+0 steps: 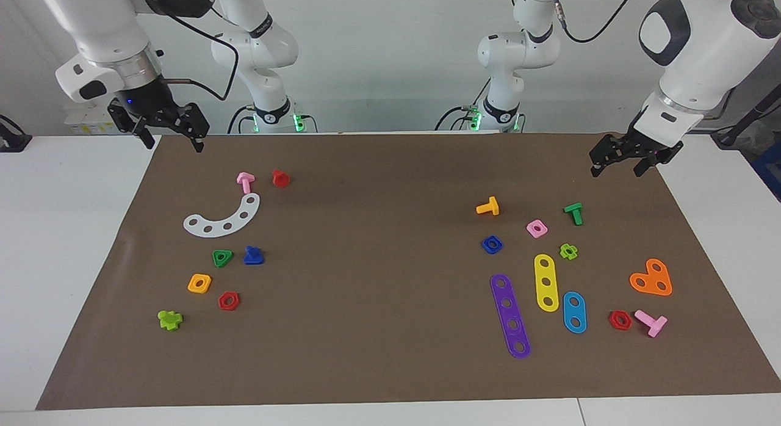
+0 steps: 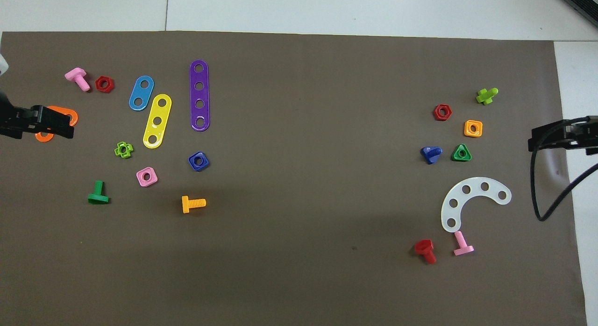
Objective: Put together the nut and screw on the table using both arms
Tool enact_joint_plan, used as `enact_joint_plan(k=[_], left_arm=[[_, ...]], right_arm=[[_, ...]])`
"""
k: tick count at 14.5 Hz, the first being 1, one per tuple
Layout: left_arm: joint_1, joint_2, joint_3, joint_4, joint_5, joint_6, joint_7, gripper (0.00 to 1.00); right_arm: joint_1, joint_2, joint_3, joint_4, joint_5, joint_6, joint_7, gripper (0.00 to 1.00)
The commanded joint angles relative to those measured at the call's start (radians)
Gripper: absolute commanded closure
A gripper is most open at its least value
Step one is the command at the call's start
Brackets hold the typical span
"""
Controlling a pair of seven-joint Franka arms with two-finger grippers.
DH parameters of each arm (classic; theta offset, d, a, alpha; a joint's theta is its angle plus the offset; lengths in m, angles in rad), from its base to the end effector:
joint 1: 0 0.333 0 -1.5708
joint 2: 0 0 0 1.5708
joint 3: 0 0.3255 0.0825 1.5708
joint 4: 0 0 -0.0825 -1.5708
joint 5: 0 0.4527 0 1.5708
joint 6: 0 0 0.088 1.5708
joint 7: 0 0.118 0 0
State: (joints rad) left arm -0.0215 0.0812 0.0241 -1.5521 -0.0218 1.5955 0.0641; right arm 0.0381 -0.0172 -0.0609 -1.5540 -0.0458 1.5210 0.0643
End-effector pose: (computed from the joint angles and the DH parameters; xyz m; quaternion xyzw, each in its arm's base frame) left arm 0.6491 -0.0014 0.5836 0.9993 -0.0303 -0.0185 0.0105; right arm 0.6124 -0.0199 0.6384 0.9987 -0.0445 -0.0074 0.0225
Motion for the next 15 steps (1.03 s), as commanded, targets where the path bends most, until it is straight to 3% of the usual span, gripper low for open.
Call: enact_joint_plan(k=[1,6,10,13,15], left_arm=[[-0.008,-0.041,0.002,-0.06,-0.015,0.039,0.008,0.0],[-0.081,-0.066,-0.004,-0.212,-0.017,0.193,-0.038,0.0],[-0.162,-0.052,-0.004,-0.336,-0.017,0.349,-0.279,0.0],[-0.212,-0.021,-0.004,-0.388,-0.017,0.469,-0.493,0.0],[-0.239,-0.021,-0.003,-0.433,-0.017,0.532,-0.643,0.0]], right_arm=[[-0.003,-0.021,0.006,-0.026,0.015,0.004,0.023,0.0],[-0.001,-0.023,0.007,-0.047,0.015,0.037,0.063,0.0],[-0.001,-0.056,0.009,-0.143,0.02,0.11,-0.003,0.0],[-0.001,-0.053,0.009,-0.302,0.029,0.31,-0.073,0.0],[0.015,0.012,0.01,-0.33,0.036,0.398,-0.107,0.0]])
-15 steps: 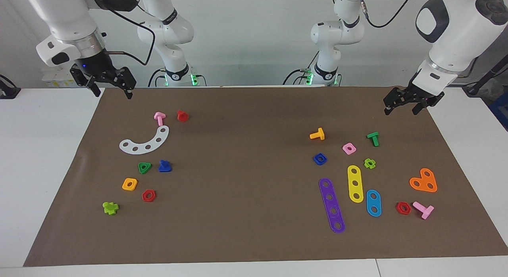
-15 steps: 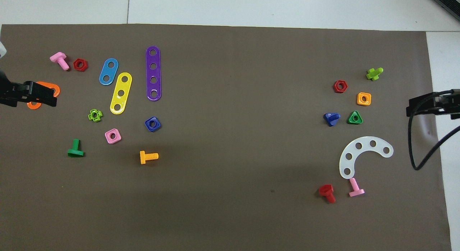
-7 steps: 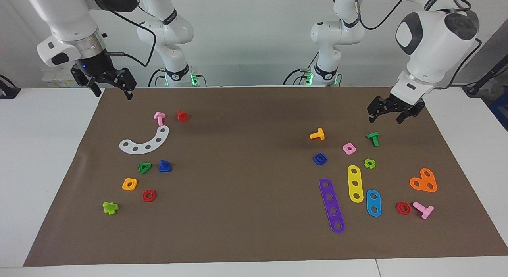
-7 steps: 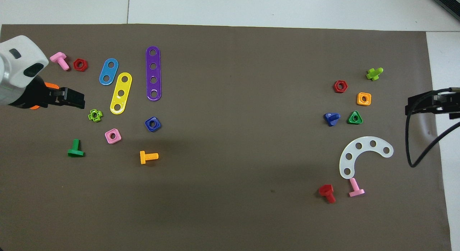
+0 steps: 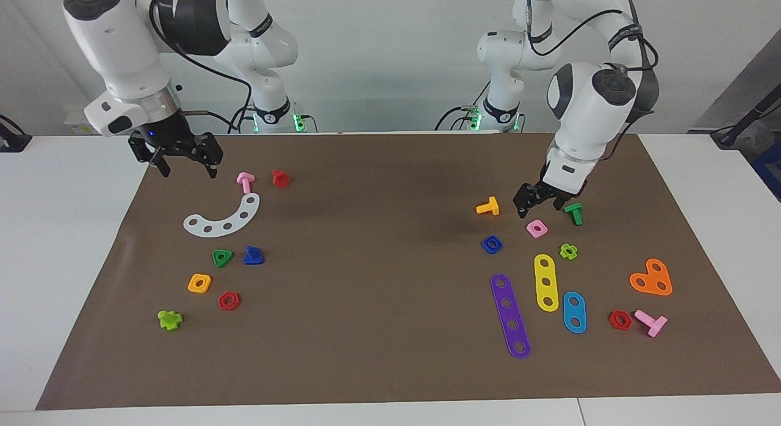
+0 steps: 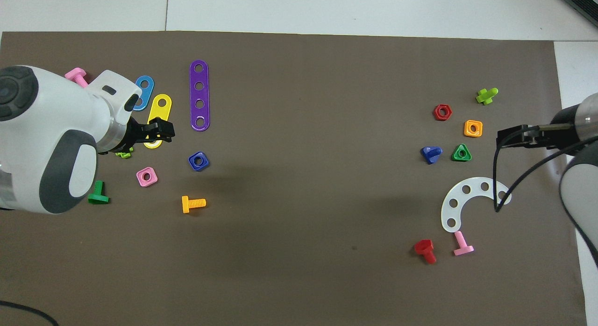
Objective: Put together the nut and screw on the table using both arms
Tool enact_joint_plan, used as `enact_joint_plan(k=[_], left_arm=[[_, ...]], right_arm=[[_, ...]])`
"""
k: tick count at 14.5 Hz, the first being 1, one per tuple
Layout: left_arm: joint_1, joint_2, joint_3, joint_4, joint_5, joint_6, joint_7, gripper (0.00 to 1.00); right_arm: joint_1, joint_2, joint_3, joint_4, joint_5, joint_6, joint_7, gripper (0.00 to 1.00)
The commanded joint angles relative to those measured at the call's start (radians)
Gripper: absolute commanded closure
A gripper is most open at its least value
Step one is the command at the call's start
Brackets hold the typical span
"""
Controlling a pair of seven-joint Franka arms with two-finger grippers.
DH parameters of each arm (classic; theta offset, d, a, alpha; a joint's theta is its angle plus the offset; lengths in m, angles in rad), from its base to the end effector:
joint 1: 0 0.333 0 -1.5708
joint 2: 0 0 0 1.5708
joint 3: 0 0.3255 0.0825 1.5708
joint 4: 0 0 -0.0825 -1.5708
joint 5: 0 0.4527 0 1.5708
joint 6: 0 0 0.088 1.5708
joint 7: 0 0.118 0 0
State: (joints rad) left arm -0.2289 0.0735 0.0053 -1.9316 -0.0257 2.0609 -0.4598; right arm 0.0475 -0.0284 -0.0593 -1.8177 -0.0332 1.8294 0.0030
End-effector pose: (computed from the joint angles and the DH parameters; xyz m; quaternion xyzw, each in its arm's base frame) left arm 0.6296 -0.1449 0.4230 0.9919 0.1234 0.0225 0.0200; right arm 0.6256 -0.0107 0.5288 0.9997 -0.0035 0.0200 0.0154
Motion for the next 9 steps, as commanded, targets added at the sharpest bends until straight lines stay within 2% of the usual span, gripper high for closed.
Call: enact_joint_plan(k=[1,4,7,9], left_arm=[[-0.039,-0.011,0.015,-0.069,-0.013,0.111,-0.225,0.0],[-0.053,-0.004,0.015,-0.128,-0.013,0.197,-0.301,0.0],[-0.056,0.041,0.015,-0.156,-0.013,0.257,-0.307,0.0],[-0.084,0.071,0.016,-0.196,-0.013,0.339,-0.33,0.0]], right_arm=[[0.027,0.054,0.007,-0.071,0.035,0.137,-0.055,0.0],[0.032,0.14,0.009,-0.109,0.065,0.249,-0.113,0.0],[0.032,0.195,0.007,-0.198,0.09,0.44,-0.167,0.03],[0.034,0.226,0.009,-0.23,0.091,0.519,-0.175,0.06]])
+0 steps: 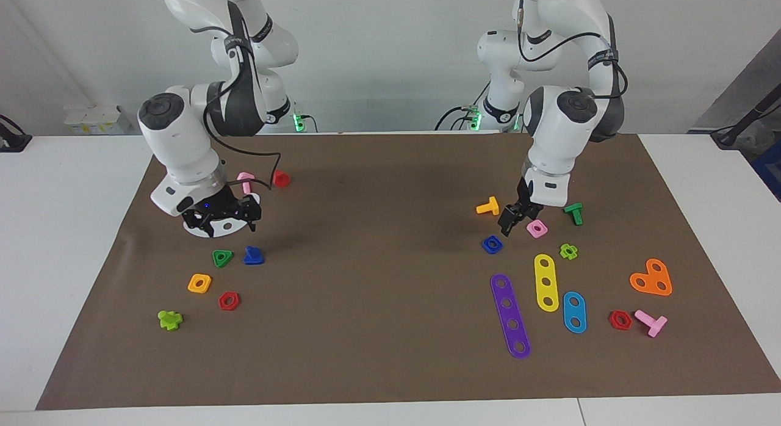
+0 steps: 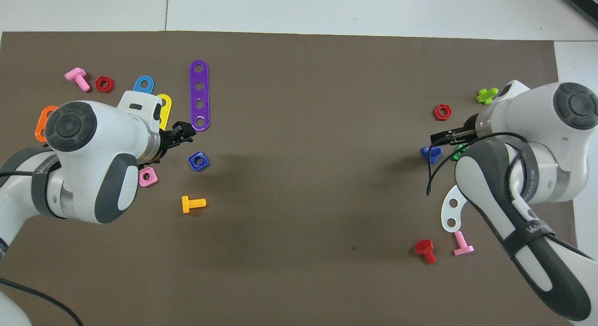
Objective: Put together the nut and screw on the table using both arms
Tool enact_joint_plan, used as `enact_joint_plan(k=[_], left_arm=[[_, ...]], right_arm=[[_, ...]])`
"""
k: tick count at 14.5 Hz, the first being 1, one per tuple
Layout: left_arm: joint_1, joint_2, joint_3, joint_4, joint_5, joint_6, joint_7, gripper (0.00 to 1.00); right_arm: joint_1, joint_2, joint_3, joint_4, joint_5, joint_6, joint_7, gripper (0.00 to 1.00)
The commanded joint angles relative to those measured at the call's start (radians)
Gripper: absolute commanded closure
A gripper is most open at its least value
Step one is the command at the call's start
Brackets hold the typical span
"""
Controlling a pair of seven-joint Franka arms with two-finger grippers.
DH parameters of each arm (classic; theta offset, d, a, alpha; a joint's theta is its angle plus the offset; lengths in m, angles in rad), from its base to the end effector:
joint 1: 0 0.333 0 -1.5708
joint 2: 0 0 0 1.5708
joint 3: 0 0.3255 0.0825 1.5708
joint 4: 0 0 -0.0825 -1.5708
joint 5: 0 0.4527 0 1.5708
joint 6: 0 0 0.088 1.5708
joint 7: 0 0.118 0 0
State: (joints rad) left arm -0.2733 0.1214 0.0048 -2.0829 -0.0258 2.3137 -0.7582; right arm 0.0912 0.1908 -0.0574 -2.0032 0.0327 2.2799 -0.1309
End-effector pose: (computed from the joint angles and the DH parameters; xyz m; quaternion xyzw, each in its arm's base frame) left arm 0.6124 -0.1693 0.3369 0.9667 0.2499 0.0429 0.0353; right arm 0.6559 0.0239 0.3299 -0.9964 -0.0729 -0.0434 0.0053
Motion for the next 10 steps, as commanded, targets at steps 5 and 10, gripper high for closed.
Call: enact_joint_plan(k=[5,10], left_arm=[[-0.092,0.121,0.02,-0.057,-0.002,0.148,-0.041,0.05],[-0.093,0.129,0.021,-0.052,0.02,0.133,-0.023,0.19]], right_arm=[[0.007,0.029,0.008,-0.103,0.026,0.15,-0.047,0.35],[0.004,0.027,0.007,-0.131,0.026,0.164,-0.056,0.54]])
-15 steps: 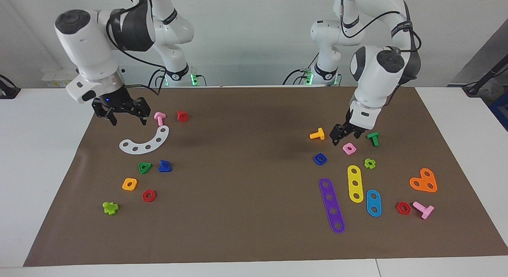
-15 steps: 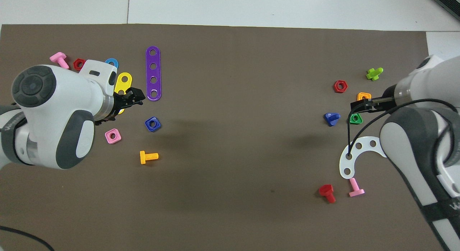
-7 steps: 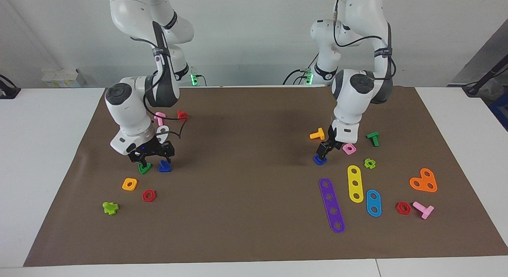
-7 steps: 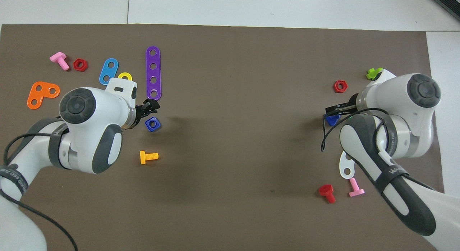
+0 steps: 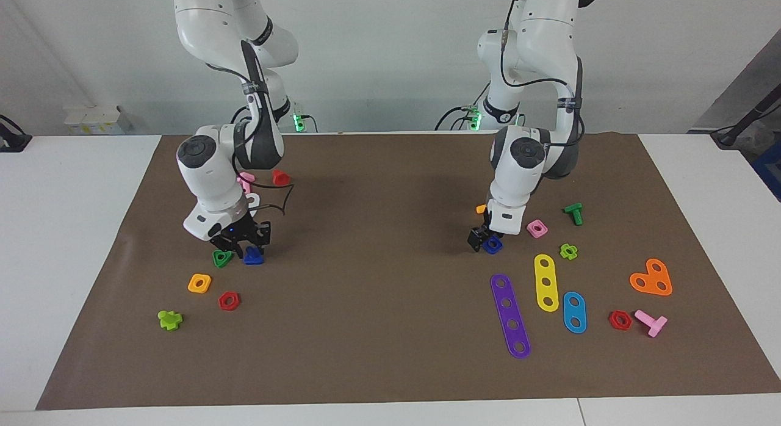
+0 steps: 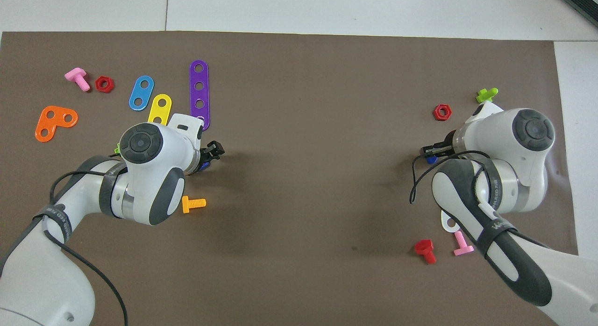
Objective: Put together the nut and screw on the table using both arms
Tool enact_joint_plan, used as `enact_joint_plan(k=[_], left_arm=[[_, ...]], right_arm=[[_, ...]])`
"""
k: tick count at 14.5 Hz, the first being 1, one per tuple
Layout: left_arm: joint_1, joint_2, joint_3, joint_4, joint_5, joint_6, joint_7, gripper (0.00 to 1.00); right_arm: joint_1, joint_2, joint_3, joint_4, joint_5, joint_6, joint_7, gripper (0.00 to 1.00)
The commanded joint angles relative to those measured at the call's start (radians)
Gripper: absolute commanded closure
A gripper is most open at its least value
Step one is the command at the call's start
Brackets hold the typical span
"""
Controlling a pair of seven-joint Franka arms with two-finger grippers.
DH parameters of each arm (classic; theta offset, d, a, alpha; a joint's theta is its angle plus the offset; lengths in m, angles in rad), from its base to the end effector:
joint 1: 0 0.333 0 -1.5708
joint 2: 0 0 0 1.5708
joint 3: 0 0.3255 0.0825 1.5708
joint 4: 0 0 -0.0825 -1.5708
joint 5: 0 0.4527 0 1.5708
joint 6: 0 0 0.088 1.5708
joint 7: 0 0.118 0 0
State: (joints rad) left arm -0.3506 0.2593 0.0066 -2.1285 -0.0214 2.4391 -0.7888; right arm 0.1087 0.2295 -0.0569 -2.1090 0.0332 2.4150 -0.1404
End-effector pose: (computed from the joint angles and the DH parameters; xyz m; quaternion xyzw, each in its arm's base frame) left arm 0.5903 -0.2117 0.2395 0.9733 0.2281 0.0183 0.0191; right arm 0.6333 0.0333 0.2655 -0.9956 -0.0849 -0.0387 0.0034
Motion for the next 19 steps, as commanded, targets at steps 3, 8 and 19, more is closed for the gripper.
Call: enact_joint_plan(k=[3,8,19], left_arm=[[-0.005,-0.011,0.019,0.002,0.087,-0.023,0.014,0.26],[-0.004,-0.011,0.018,0.002,0.09,-0.025,0.029,0.54],[-0.013,0.035,0.015,0.221,0.092,-0.238,0.066,1.0]], right_arm=[[-0.015,-0.012,0.008,-0.04,0.025,0.068,-0.044,0.54],[-0.017,-0.012,0.008,-0.046,0.027,0.09,-0.042,0.57],[0.031,-0.042,0.008,0.14,0.027,-0.133,0.109,1.0]])
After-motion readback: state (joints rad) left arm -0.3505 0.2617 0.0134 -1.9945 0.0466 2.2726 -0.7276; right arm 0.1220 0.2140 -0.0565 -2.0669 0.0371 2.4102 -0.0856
